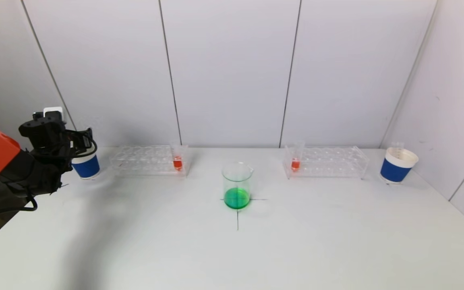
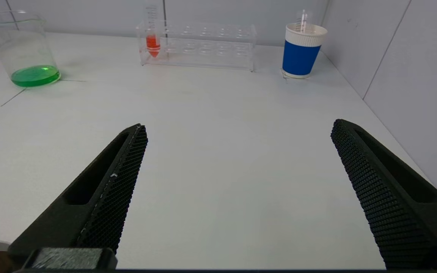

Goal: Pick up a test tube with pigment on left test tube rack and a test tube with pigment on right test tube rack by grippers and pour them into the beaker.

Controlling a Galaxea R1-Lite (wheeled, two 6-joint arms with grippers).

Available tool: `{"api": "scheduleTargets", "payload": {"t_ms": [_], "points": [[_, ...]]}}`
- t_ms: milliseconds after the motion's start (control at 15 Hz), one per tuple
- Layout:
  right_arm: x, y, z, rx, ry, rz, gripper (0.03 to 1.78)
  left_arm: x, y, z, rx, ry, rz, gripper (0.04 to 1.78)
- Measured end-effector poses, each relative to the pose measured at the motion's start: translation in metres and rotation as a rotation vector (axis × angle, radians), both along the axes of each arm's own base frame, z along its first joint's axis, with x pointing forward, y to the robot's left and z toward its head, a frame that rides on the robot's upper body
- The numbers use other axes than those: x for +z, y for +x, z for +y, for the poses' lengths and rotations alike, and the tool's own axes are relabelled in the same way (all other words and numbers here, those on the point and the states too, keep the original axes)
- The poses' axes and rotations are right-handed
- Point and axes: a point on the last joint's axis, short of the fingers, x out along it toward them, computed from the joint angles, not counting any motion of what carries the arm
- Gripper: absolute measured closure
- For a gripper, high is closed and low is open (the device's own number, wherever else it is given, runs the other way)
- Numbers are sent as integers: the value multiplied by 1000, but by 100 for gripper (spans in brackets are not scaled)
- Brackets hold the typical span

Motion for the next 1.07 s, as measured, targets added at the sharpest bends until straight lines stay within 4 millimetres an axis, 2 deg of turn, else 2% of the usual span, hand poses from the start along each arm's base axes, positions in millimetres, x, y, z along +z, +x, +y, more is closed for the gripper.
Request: {"api": "scheduleTargets", "payload": {"t_ms": [133,267,733,933,1067], "points": [[0,0,0,0,0,0,5,0,0,0,0,0,-1,17],[0,0,0,0,0,0,5,0,-1,0,0,0,3,6],[0,0,0,0,0,0,5,2,-2,-1,-2,0,3,5],[0,0,0,0,0,0,5,13,-7,-8,-26,3,-11,5],[0,0,0,0,0,0,5,25,-16,-22,-70,6,-19,5]]}}
